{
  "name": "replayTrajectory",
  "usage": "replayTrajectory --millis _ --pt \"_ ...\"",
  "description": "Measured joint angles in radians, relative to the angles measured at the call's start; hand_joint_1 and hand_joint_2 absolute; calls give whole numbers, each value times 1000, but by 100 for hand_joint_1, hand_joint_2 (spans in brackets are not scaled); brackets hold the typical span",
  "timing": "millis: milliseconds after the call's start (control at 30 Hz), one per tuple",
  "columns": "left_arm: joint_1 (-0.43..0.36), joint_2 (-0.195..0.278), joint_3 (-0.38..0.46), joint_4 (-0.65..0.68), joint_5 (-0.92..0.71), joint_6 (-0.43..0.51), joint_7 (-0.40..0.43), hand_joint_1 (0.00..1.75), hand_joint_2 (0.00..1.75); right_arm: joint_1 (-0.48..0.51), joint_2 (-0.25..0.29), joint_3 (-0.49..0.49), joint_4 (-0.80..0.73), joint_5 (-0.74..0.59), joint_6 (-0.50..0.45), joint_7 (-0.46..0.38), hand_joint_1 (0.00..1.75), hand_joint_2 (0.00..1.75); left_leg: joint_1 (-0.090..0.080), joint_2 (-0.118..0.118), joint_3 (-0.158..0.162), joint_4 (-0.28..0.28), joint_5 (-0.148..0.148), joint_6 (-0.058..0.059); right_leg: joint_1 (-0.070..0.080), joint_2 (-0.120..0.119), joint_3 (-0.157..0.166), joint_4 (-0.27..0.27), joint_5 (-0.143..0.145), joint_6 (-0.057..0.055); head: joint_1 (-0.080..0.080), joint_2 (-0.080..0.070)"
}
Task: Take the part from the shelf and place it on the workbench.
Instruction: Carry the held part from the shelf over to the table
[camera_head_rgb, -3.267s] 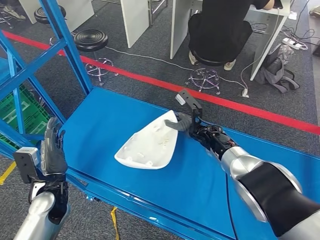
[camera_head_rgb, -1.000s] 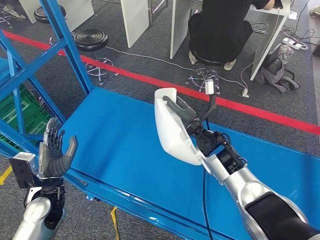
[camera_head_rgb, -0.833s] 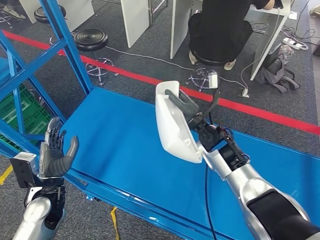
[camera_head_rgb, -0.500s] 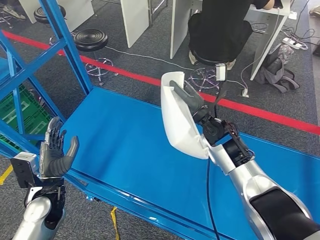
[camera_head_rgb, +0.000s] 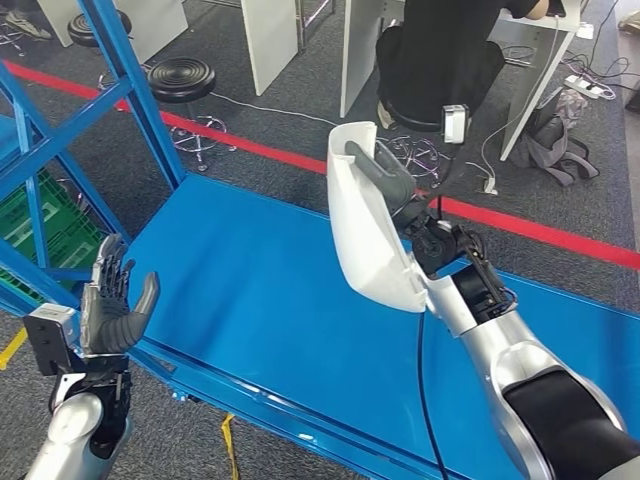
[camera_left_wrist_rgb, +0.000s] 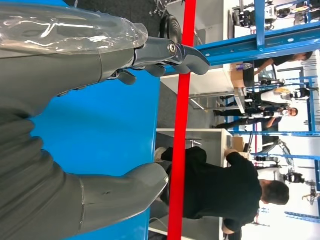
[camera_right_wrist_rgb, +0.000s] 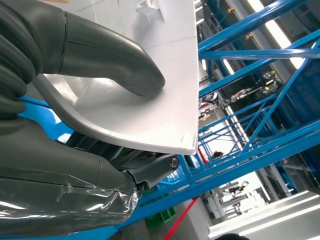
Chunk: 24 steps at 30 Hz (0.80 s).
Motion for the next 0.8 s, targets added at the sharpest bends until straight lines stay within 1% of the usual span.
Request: replayTrajectory --millis 267,500,800 --pt "-1 0 0 0 -25 4 -2 0 175 -13 -2 -2 -15 7 2 10 175 175 0 0 0 0 0 0 0 0 0 0 0 0 0 0" --pt "-4 0 2 0 -9 -3 3 0 175 -9 -2 -1 -31 20 -2 9 175 175 0 0 0 0 0 0 0 0 0 0 0 0 0 0" --pt "-4 0 4 0 -9 10 3 0 175 3 -2 -1 -44 29 -19 1 175 175 0 0 0 0 0 0 0 0 0 0 0 0 0 0"
